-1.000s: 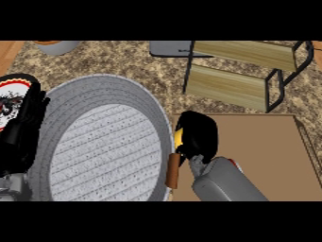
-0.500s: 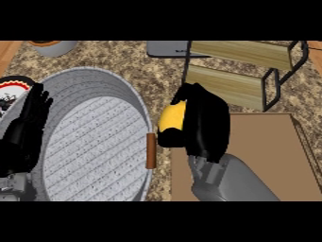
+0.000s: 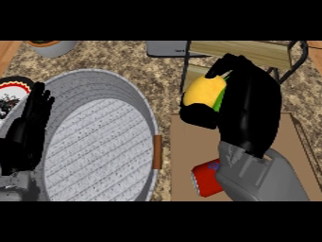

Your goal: Pick the lemon from the tray and place it in the tiered shelf

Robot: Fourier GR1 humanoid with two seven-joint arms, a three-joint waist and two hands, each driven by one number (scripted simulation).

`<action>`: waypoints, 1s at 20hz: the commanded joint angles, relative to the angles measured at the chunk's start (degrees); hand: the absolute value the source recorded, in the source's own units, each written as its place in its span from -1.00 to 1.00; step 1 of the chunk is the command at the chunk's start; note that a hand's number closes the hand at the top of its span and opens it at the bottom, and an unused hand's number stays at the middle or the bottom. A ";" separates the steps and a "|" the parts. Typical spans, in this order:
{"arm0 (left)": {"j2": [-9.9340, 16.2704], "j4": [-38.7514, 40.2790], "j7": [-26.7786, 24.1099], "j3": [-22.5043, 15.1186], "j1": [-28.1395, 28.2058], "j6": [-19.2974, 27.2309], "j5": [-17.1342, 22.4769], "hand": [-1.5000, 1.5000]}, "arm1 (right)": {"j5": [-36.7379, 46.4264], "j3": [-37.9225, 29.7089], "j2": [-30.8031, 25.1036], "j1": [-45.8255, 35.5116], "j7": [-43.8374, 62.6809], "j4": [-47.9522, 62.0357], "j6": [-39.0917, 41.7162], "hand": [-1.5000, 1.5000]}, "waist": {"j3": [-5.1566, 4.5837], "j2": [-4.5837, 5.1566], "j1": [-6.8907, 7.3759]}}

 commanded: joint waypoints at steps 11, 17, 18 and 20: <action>-0.22 -1.38 3.76 -0.38 -2.35 -0.09 -1.05 0.00 | 0.24 -19.28 -1.58 -0.02 -9.37 12.48 -8.44 1.00 | -0.29 0.57 0.97; 0.65 -0.32 0.85 1.79 -0.19 -2.40 -0.42 0.00 | 0.29 -21.54 -0.93 -0.41 -16.37 21.78 -18.15 1.00 | -0.31 0.57 1.09; 0.27 2.68 -3.13 2.41 0.57 -4.27 1.08 0.00 | 0.42 -23.12 -2.21 -4.95 -17.36 26.60 -18.74 1.00 | -0.33 0.67 1.28; -0.79 0.26 1.59 0.47 -1.19 -0.95 -2.20 0.00 | -0.67 -24.53 -1.79 -7.53 -17.60 29.47 -20.50 1.00 | -0.31 0.58 1.20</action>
